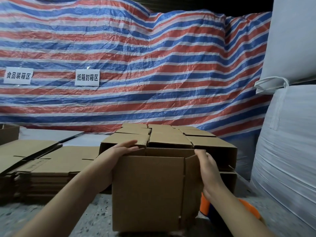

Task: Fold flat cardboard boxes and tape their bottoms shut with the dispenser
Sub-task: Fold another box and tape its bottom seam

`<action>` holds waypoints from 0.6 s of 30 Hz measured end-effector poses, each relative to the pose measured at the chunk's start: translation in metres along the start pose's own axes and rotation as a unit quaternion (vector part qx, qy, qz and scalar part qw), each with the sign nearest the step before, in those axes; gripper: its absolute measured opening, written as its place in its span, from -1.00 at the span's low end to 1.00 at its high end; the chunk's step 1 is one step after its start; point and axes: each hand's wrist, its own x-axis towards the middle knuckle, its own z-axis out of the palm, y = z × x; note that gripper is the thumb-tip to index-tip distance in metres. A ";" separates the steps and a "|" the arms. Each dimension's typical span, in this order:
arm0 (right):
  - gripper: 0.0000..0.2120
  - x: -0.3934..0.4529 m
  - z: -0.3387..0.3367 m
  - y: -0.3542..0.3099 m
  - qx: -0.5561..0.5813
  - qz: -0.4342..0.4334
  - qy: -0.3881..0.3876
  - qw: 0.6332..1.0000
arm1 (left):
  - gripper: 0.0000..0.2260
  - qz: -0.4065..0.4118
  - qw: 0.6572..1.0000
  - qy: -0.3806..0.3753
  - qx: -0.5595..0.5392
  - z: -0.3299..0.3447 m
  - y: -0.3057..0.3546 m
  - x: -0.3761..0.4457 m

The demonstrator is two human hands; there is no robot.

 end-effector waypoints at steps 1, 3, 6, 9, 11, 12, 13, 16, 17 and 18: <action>-0.59 0.003 -0.002 -0.001 0.007 0.000 -0.030 1.000 | -0.71 -0.002 1.000 0.015 -0.022 0.006 -0.001 0.001; -0.55 0.009 -0.007 0.000 0.018 0.014 -0.111 0.994 | -0.67 -0.019 0.996 0.043 -0.074 0.018 -0.005 0.001; -0.54 0.012 -0.014 0.011 0.045 0.040 -0.182 0.982 | -0.69 -0.027 0.994 0.063 -0.090 0.030 -0.019 0.003; -0.51 0.015 -0.025 0.017 0.046 0.046 -0.175 0.982 | -0.67 -0.044 0.994 0.053 -0.091 0.031 -0.031 0.001; -0.48 0.016 -0.027 0.017 0.024 0.041 -0.174 0.984 | -0.53 -0.037 0.993 0.063 -0.090 0.031 -0.037 0.000; -0.45 0.016 -0.027 0.019 0.019 0.044 -0.167 0.985 | -0.47 -0.039 0.992 0.072 -0.101 0.032 -0.041 0.000; -0.42 0.015 -0.025 0.022 0.021 0.049 -0.160 0.986 | -0.40 -0.043 0.989 0.084 -0.113 0.034 -0.045 0.000; -0.32 0.015 -0.020 0.028 0.044 0.066 -0.154 0.985 | -0.40 -0.028 0.984 0.110 -0.138 0.045 -0.050 -0.001; -0.29 0.016 -0.020 0.028 0.059 0.076 -0.157 0.983 | -0.42 -0.016 0.984 0.113 -0.136 0.048 -0.049 -0.001; -0.27 0.018 -0.022 0.028 0.076 0.085 -0.156 0.981 | -0.42 -0.007 0.984 0.109 -0.139 0.050 -0.049 0.000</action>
